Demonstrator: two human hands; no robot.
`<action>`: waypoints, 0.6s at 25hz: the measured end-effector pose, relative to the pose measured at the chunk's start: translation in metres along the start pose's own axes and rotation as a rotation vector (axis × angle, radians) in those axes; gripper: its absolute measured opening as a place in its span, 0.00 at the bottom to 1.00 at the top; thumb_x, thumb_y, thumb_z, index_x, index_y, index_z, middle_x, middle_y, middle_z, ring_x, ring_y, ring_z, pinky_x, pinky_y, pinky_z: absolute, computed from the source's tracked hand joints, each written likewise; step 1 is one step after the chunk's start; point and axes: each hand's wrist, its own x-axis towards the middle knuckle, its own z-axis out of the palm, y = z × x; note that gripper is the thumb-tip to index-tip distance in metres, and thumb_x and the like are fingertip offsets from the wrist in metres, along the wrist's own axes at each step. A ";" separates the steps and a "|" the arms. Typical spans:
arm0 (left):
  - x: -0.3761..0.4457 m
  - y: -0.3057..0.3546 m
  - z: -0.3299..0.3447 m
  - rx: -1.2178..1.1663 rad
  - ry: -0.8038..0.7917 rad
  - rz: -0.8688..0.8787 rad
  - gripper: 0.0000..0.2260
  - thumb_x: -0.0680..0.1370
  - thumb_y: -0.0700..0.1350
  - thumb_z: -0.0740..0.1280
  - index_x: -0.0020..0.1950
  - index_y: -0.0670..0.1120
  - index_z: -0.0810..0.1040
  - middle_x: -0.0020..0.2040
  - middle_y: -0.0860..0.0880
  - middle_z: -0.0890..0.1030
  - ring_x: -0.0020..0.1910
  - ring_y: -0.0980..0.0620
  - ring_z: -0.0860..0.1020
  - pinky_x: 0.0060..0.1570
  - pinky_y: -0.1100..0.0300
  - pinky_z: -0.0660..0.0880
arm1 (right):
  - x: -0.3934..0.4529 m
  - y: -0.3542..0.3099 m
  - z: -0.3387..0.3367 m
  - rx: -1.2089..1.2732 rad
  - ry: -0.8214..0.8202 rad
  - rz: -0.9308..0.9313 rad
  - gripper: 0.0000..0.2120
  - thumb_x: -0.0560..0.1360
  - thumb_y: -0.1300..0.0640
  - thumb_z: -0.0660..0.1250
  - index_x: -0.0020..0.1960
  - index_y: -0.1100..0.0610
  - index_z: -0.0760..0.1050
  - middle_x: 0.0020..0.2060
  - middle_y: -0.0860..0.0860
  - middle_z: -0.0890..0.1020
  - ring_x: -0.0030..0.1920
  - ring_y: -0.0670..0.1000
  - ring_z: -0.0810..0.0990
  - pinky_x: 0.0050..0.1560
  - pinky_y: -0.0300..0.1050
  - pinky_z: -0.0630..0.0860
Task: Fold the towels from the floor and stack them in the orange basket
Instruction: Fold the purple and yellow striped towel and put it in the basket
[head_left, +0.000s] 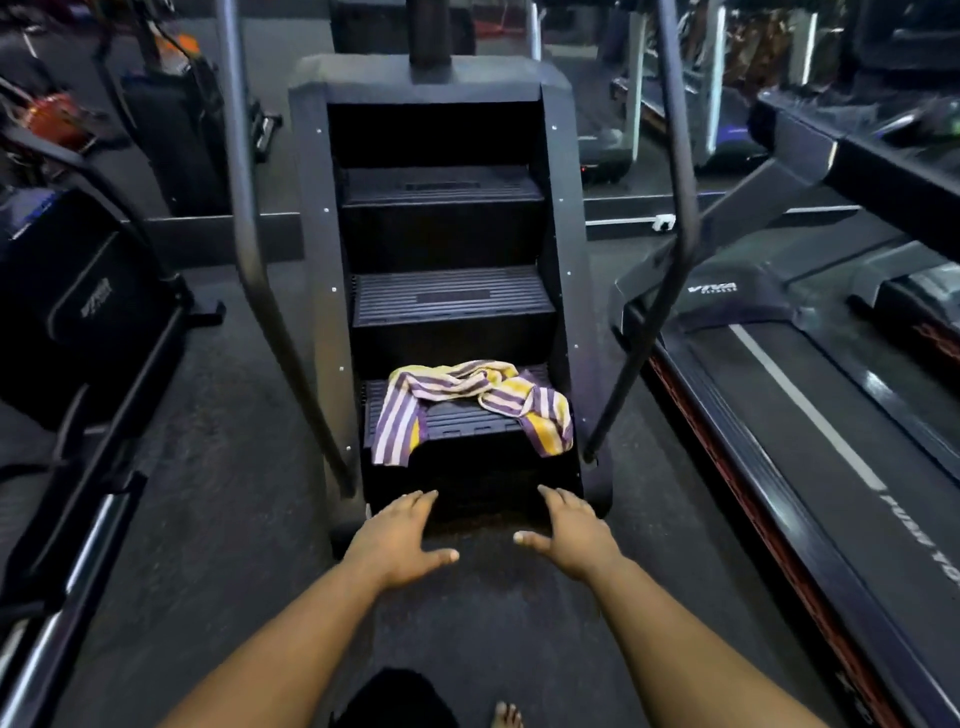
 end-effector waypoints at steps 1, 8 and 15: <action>0.019 0.004 -0.006 -0.021 0.004 -0.005 0.46 0.75 0.69 0.68 0.84 0.50 0.53 0.83 0.47 0.59 0.81 0.48 0.60 0.77 0.54 0.62 | 0.022 0.001 -0.010 -0.003 -0.006 -0.008 0.46 0.73 0.28 0.65 0.82 0.48 0.53 0.80 0.52 0.61 0.78 0.57 0.61 0.73 0.60 0.66; 0.187 -0.012 -0.040 -0.065 -0.079 -0.019 0.46 0.75 0.67 0.69 0.84 0.47 0.53 0.82 0.46 0.61 0.80 0.46 0.61 0.76 0.53 0.63 | 0.176 0.009 -0.055 -0.021 -0.070 -0.008 0.44 0.72 0.29 0.67 0.80 0.46 0.56 0.76 0.51 0.68 0.74 0.57 0.67 0.69 0.60 0.71; 0.320 -0.032 -0.055 -0.083 -0.260 -0.097 0.46 0.76 0.69 0.66 0.84 0.47 0.50 0.83 0.45 0.59 0.80 0.44 0.62 0.74 0.50 0.66 | 0.295 0.026 -0.090 0.014 -0.114 0.066 0.35 0.76 0.35 0.68 0.77 0.48 0.64 0.70 0.49 0.76 0.69 0.55 0.74 0.63 0.53 0.75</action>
